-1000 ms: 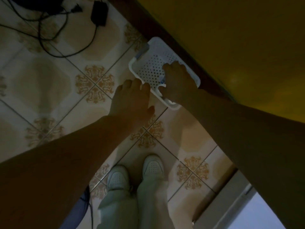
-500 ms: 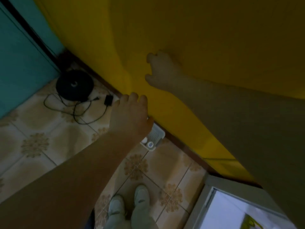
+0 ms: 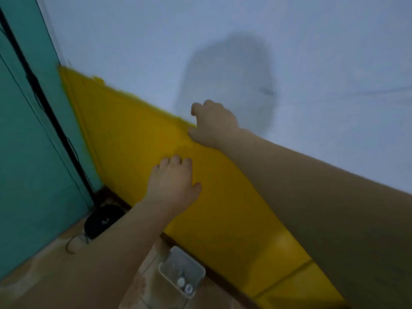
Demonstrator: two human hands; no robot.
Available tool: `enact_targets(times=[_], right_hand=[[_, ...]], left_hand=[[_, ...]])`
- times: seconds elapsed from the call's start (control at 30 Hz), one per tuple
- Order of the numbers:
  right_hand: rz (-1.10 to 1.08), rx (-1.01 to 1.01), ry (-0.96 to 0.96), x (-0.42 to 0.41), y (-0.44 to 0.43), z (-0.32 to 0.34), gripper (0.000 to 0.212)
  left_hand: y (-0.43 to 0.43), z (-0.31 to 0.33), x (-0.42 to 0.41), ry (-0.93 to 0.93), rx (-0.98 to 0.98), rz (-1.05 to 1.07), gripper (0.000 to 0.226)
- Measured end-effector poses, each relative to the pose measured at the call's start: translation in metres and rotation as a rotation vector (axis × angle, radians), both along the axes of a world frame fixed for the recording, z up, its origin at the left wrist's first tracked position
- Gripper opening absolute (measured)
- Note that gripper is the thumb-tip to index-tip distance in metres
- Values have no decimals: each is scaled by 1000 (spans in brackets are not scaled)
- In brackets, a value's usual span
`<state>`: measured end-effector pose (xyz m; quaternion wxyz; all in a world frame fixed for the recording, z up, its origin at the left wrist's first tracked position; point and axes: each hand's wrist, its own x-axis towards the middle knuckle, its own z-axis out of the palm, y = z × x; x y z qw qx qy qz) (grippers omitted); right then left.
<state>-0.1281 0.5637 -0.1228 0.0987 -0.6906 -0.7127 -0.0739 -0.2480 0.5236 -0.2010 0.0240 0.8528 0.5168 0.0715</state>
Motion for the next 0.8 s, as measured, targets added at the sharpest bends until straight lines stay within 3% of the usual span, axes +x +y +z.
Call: enact_targets(times=[0.27,0.53,0.8], right_hand=[[-190,121,-85,14,-149,114,43],[-509,79,-57,59,-338,196,37],[-866,121,-21,121,-562,240,34]], left_hand=[[-108,95,17,-56,60,-177,54],[-253,181,70,-131,108,-443,54],[-437,237,146,-245,39,-785,50]])
